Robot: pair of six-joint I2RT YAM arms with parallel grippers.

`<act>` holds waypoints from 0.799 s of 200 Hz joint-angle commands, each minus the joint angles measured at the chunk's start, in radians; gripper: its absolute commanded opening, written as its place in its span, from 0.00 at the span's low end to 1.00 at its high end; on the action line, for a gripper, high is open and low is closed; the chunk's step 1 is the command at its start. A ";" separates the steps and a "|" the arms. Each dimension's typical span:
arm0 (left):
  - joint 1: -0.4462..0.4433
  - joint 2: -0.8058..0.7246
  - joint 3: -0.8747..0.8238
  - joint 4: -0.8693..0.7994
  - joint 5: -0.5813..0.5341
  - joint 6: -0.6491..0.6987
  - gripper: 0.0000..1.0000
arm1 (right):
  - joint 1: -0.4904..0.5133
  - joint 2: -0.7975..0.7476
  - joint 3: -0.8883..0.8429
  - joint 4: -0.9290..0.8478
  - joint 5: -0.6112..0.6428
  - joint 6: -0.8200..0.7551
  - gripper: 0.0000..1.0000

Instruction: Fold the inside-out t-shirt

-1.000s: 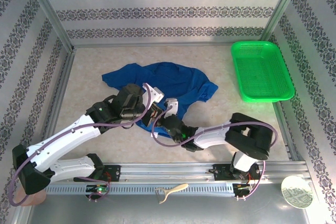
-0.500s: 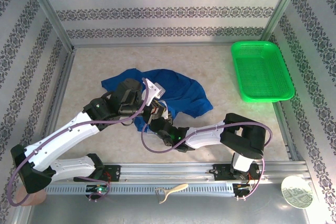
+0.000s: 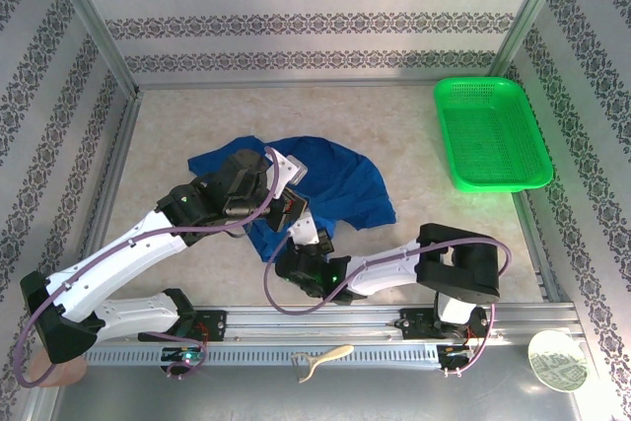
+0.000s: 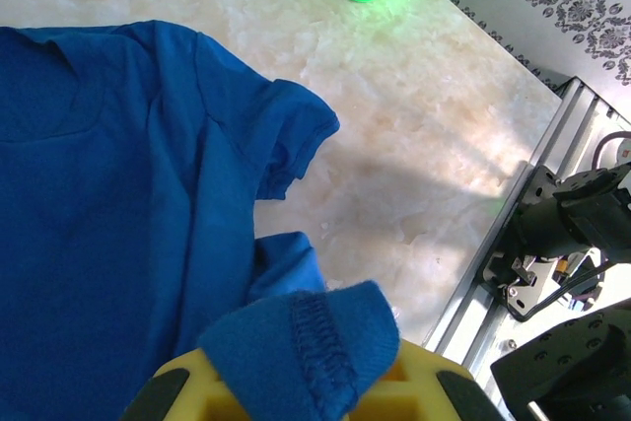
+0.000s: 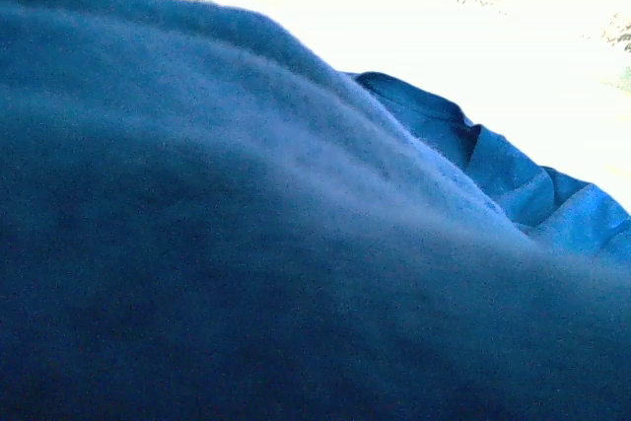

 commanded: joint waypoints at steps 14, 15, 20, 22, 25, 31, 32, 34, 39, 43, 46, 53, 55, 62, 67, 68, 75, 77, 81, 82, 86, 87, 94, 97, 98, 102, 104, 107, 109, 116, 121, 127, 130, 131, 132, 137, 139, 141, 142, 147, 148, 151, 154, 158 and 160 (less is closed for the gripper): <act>-0.010 -0.003 0.014 0.062 -0.023 -0.013 0.00 | 0.071 0.032 0.001 0.075 0.107 -0.078 0.00; -0.011 -0.002 0.014 0.062 -0.024 -0.013 0.00 | 0.072 0.033 0.002 0.075 0.108 -0.079 0.00; -0.010 -0.001 0.014 0.059 -0.030 -0.014 0.00 | 0.078 0.036 0.004 0.075 0.122 -0.076 0.00; -0.010 -0.001 0.014 0.057 -0.032 -0.012 0.00 | 0.081 0.038 0.004 0.076 0.125 -0.076 0.00; -0.010 0.000 0.013 0.056 -0.035 -0.012 0.00 | 0.083 0.038 0.004 0.078 0.134 -0.076 0.00; -0.010 -0.001 0.013 0.054 -0.040 -0.009 0.00 | 0.091 0.038 0.006 0.077 0.159 -0.075 0.00; -0.010 0.000 0.012 0.053 -0.041 -0.008 0.00 | 0.093 0.038 0.005 0.077 0.164 -0.074 0.00; -0.010 -0.001 0.013 0.053 -0.042 -0.008 0.00 | 0.096 0.038 0.005 0.077 0.172 -0.072 0.00; -0.010 0.000 0.011 0.050 -0.047 -0.007 0.00 | 0.106 0.035 0.003 0.077 0.196 -0.068 0.00; -0.011 0.000 0.009 0.050 -0.050 -0.008 0.00 | 0.114 0.033 0.001 0.079 0.215 -0.064 0.00; -0.010 0.000 0.008 0.049 -0.052 -0.008 0.00 | 0.120 0.030 -0.002 0.078 0.228 -0.060 0.00; -0.010 -0.003 0.003 0.051 -0.052 -0.008 0.00 | 0.135 0.022 -0.008 0.079 0.264 -0.048 0.00; -0.010 -0.003 0.003 0.052 -0.052 -0.009 0.00 | 0.137 0.020 -0.010 0.078 0.272 -0.044 0.00; -0.010 -0.004 -0.001 0.052 -0.052 -0.010 0.00 | 0.150 0.014 -0.018 0.076 0.305 -0.029 0.00; -0.010 -0.006 -0.003 0.052 -0.052 -0.012 0.00 | 0.159 0.008 -0.023 0.072 0.331 -0.013 0.00; -0.010 -0.006 -0.004 0.052 -0.053 -0.011 0.00 | 0.161 0.007 -0.024 0.070 0.336 -0.010 0.00; -0.010 -0.008 -0.006 0.053 -0.054 -0.009 0.00 | 0.174 -0.001 -0.034 0.056 0.370 0.022 0.00; -0.010 -0.008 -0.007 0.052 -0.054 -0.009 0.00 | 0.176 -0.003 -0.037 0.054 0.377 0.031 0.00; -0.010 -0.009 -0.007 0.051 -0.055 -0.009 0.00 | 0.182 -0.009 -0.047 0.048 0.389 0.055 0.00; -0.011 -0.009 -0.007 0.051 -0.056 -0.010 0.00 | 0.183 -0.011 -0.049 0.047 0.392 0.062 0.00; -0.010 -0.013 -0.009 0.051 -0.057 -0.011 0.00 | 0.187 -0.017 -0.059 0.043 0.402 0.088 0.00; -0.010 -0.013 -0.009 0.051 -0.058 -0.012 0.00 | 0.189 -0.019 -0.062 0.044 0.404 0.093 0.00; -0.010 -0.018 -0.013 0.051 -0.060 -0.013 0.00 | 0.195 -0.034 -0.080 0.040 0.410 0.131 0.00; -0.010 -0.020 -0.015 0.051 -0.060 -0.013 0.00 | 0.197 -0.040 -0.086 0.036 0.410 0.143 0.00; -0.010 -0.021 -0.016 0.051 -0.060 -0.013 0.00 | 0.198 -0.042 -0.088 0.035 0.411 0.147 0.00; -0.010 -0.022 -0.017 0.050 -0.060 -0.014 0.00 | 0.200 -0.046 -0.091 0.029 0.412 0.160 0.00; -0.010 -0.024 -0.019 0.049 -0.060 -0.015 0.00 | 0.201 -0.048 -0.092 0.025 0.413 0.165 0.00; -0.010 -0.026 -0.019 0.048 -0.060 -0.015 0.00 | 0.203 -0.049 -0.091 0.021 0.415 0.169 0.00; -0.010 -0.028 -0.020 0.047 -0.060 -0.014 0.00 | 0.204 -0.051 -0.091 0.017 0.416 0.170 0.00; -0.010 -0.031 -0.021 0.044 -0.062 -0.015 0.00 | 0.207 -0.050 -0.087 0.012 0.418 0.168 0.00; -0.010 -0.032 -0.022 0.043 -0.065 -0.015 0.00 | 0.210 -0.049 -0.084 0.010 0.418 0.161 0.00; -0.010 -0.033 -0.024 0.042 -0.066 -0.015 0.00 | 0.214 -0.045 -0.081 0.010 0.421 0.154 0.00; -0.010 -0.034 -0.025 0.040 -0.068 -0.015 0.00 | 0.216 -0.045 -0.079 0.010 0.423 0.153 0.00; -0.010 -0.034 -0.025 0.041 -0.068 -0.015 0.00 | 0.217 -0.044 -0.079 0.010 0.423 0.152 0.00; -0.011 -0.035 -0.025 0.041 -0.069 -0.015 0.00 | 0.219 -0.044 -0.079 0.010 0.424 0.151 0.00; -0.010 -0.037 -0.027 0.040 -0.071 -0.015 0.00 | 0.225 -0.044 -0.079 0.010 0.427 0.151 0.00; -0.010 -0.037 -0.028 0.039 -0.071 -0.015 0.00 | 0.228 -0.044 -0.079 0.009 0.430 0.151 0.00; -0.010 -0.039 -0.027 0.038 -0.074 -0.016 0.00 | 0.231 -0.044 -0.079 0.008 0.433 0.151 0.00; -0.010 -0.039 -0.028 0.037 -0.076 -0.015 0.00 | 0.233 -0.044 -0.079 0.008 0.435 0.150 0.00; -0.010 -0.040 -0.029 0.034 -0.080 -0.017 0.00 | 0.243 -0.042 -0.079 0.009 0.447 0.147 0.00; -0.010 -0.041 -0.029 0.033 -0.081 -0.017 0.00 | 0.245 -0.042 -0.079 0.009 0.449 0.146 0.00; -0.010 -0.042 -0.029 0.032 -0.086 -0.018 0.00 | 0.252 -0.043 -0.079 0.009 0.458 0.146 0.00; -0.010 -0.042 -0.030 0.030 -0.090 -0.018 0.00 | 0.261 -0.042 -0.079 0.006 0.467 0.146 0.00; -0.010 -0.044 -0.030 0.027 -0.096 -0.019 0.00 | 0.274 -0.042 -0.080 0.003 0.483 0.146 0.00; -0.010 -0.045 -0.030 0.025 -0.100 -0.019 0.00 | 0.280 -0.043 -0.080 0.003 0.488 0.146 0.00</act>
